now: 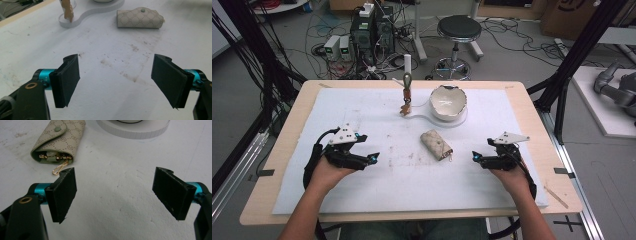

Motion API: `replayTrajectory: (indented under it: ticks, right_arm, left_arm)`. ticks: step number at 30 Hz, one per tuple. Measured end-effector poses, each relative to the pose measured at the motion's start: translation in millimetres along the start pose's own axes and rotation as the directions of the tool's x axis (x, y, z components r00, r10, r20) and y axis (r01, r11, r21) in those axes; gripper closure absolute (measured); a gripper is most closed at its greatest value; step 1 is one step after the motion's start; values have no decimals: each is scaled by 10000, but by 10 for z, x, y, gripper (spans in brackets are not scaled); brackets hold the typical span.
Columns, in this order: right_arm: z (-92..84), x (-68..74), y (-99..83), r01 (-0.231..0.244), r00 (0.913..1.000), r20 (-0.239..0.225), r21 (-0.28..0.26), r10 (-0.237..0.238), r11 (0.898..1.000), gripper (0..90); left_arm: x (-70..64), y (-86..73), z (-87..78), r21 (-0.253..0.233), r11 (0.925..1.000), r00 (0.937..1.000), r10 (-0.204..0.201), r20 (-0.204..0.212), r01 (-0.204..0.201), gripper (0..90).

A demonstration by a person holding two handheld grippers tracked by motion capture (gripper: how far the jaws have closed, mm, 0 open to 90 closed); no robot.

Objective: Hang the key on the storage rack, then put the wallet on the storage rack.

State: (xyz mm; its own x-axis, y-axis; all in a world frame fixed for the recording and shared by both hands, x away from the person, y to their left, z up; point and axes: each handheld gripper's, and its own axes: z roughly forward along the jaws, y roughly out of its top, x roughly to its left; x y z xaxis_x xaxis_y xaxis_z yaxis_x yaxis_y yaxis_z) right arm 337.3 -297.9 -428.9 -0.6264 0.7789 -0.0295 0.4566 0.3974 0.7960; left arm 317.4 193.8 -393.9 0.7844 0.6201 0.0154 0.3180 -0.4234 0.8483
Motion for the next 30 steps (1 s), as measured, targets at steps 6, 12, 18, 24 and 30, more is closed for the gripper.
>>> replayTrajectory:
  ticks: [6, 12, 18, 24, 30]
  right_arm:
    - [-2, -3, -1, -67, 10000, 29, 49, 67, 10000, 198]
    - [16, -8, -1, -12, 10000, 23, 73, 12, 10000, 198]
    - [14, -11, 1, -45, 10000, -16, 53, 45, 10000, 198]
    - [27, 7, 16, -133, 9999, -53, 53, 133, 9999, 198]
    - [69, 98, 81, 72, 9999, -135, -19, -72, 10000, 198]
  left_arm:
    - [47, -74, -8, -65, 9996, 9995, -287, -96, 286, 194]
    - [112, -134, -1, 78, 9986, 9983, -530, -229, 532, 191]
    - [138, -148, -7, 52, 9978, 9976, -656, -224, 658, 191]
    - [175, -182, -20, 147, 9972, 9966, -726, -395, 732, 191]
    - [194, -226, -92, 175, 9960, 9941, -863, -661, 876, 191]
